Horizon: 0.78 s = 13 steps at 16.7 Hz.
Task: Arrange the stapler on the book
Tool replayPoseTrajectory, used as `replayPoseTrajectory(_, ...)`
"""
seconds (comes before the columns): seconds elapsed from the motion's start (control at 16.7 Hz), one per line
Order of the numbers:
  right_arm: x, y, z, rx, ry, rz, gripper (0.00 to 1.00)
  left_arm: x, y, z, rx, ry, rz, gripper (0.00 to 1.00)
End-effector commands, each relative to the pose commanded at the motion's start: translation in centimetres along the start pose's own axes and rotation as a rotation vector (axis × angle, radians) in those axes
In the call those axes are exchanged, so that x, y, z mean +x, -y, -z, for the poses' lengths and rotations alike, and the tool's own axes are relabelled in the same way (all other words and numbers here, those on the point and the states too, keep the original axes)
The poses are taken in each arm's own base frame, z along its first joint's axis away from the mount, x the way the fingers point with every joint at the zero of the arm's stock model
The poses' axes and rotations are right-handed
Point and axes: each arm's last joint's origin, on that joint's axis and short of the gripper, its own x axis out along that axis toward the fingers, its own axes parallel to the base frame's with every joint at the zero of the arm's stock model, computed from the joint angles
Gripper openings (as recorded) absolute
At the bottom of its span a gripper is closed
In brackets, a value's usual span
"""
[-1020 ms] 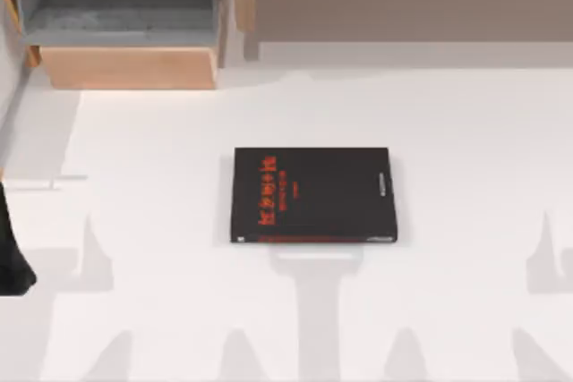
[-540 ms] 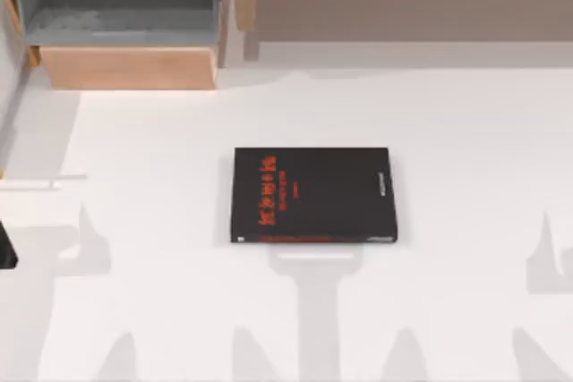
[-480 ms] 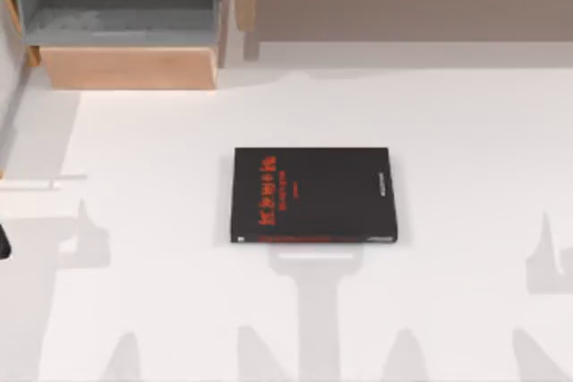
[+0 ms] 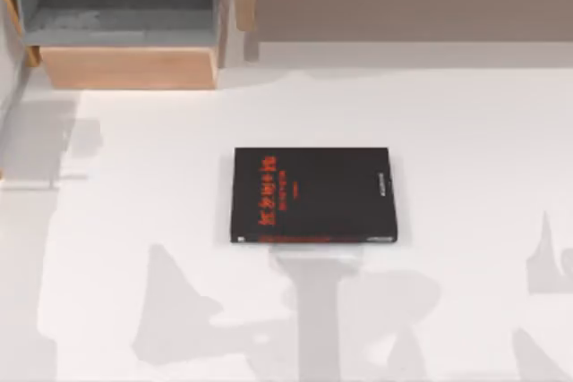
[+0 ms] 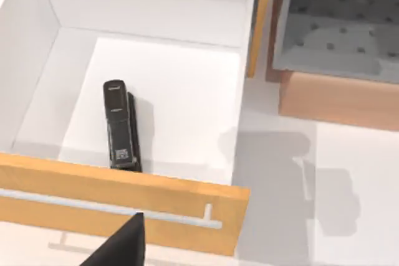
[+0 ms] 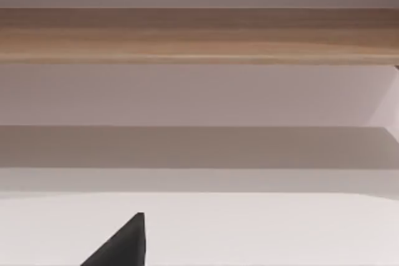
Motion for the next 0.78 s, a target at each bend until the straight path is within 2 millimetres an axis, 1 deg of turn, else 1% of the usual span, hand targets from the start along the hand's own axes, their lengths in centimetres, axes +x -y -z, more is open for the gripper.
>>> replayPoseTrajectory(0.06, 0.0, 0.0, 0.0, 0.0, 0.0, 0.0, 1.0, 1.6, -0.4, -2.2, -0.009, -0.056, -0.01, 1.0)
replayPoseTrajectory(0.18, 0.0, 0.0, 0.0, 0.0, 0.0, 0.0, 1.0, 5.5, -1.4, -5.8, -0.027, -0.168, -0.029, 1.0)
replayPoseTrajectory(0.3, 0.0, 0.0, 0.0, 0.0, 0.0, 0.0, 1.0, 10.2, -2.6, -8.3, -0.047, -0.277, -0.046, 1.0)
replayPoseTrajectory(0.36, 0.0, 0.0, 0.0, 0.0, 0.0, 0.0, 1.0, 12.6, -3.3, -9.1, -0.058, -0.33, -0.054, 1.0)
replayPoseTrajectory(0.42, 0.0, 0.0, 0.0, 0.0, 0.0, 0.0, 1.0, 15.1, -4.0, -9.5, -0.068, -0.384, -0.061, 1.0)
replayPoseTrajectory(0.54, 0.0, 0.0, 0.0, 0.0, 0.0, 0.0, 1.0, 19.7, -5.6, -9.5, -0.091, -0.487, -0.074, 1.0)
replayPoseTrajectory(0.66, 0.0, 0.0, 0.0, 0.0, 0.0, 0.0, 1.0, 23.6, -7.1, -8.5, -0.115, -0.583, -0.086, 1.0)
replayPoseTrajectory(0.78, 0.0, 0.0, 0.0, 0.0, 0.0, 0.0, 1.0, 26.7, -8.4, -7.1, -0.137, -0.671, -0.094, 1.0)
